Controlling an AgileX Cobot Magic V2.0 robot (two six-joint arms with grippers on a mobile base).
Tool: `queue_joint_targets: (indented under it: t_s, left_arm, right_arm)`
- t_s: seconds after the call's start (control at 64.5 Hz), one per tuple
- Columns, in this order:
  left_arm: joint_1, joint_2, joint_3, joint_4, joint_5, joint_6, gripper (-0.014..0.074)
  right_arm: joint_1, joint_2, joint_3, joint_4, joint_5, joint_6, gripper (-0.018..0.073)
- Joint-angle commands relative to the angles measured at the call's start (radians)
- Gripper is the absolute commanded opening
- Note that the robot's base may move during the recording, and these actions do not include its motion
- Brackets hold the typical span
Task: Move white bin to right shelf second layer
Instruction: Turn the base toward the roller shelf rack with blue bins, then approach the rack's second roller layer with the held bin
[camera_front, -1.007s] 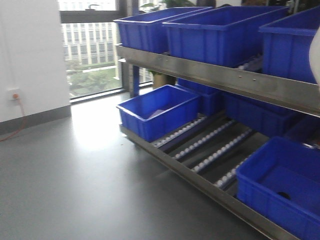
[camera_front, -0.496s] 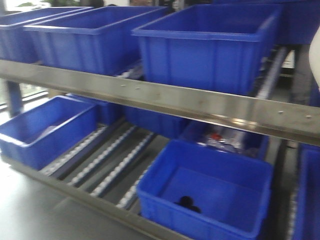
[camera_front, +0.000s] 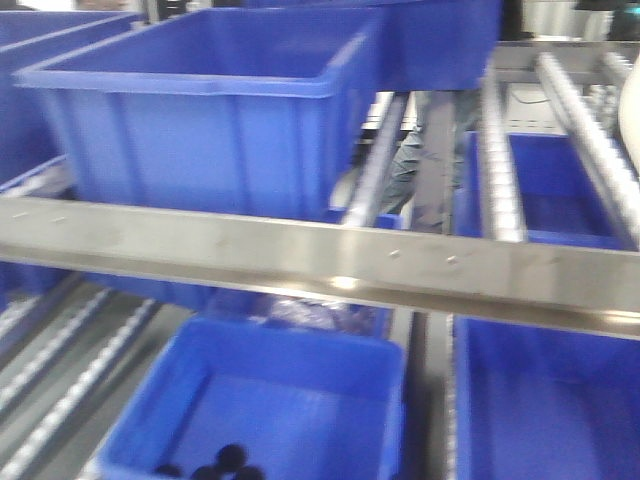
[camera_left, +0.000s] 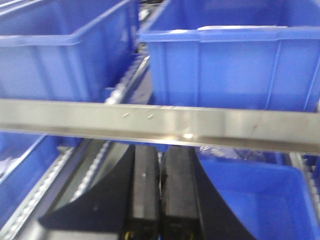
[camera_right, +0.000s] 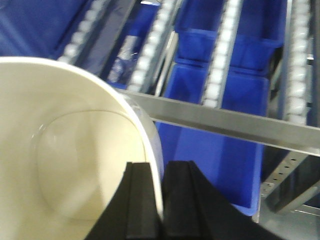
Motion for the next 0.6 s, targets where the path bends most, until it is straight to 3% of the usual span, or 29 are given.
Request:
queue_joint_targets:
  t_s: [0.0,0.589]
  left_arm:
    - [-0.004,-0.016,0.037,-0.006,-0.085,-0.005,0.0085]
    - [-0.004,-0.016,0.037,-0.006,-0.085,-0.005,0.0085]
  right_arm:
    - [-0.007,0.008,-0.029,0.001,-0.091,-0.002,0.0087]
    - [-0.007,0.008,-0.029,0.001,-0.091,-0.002,0.0087]
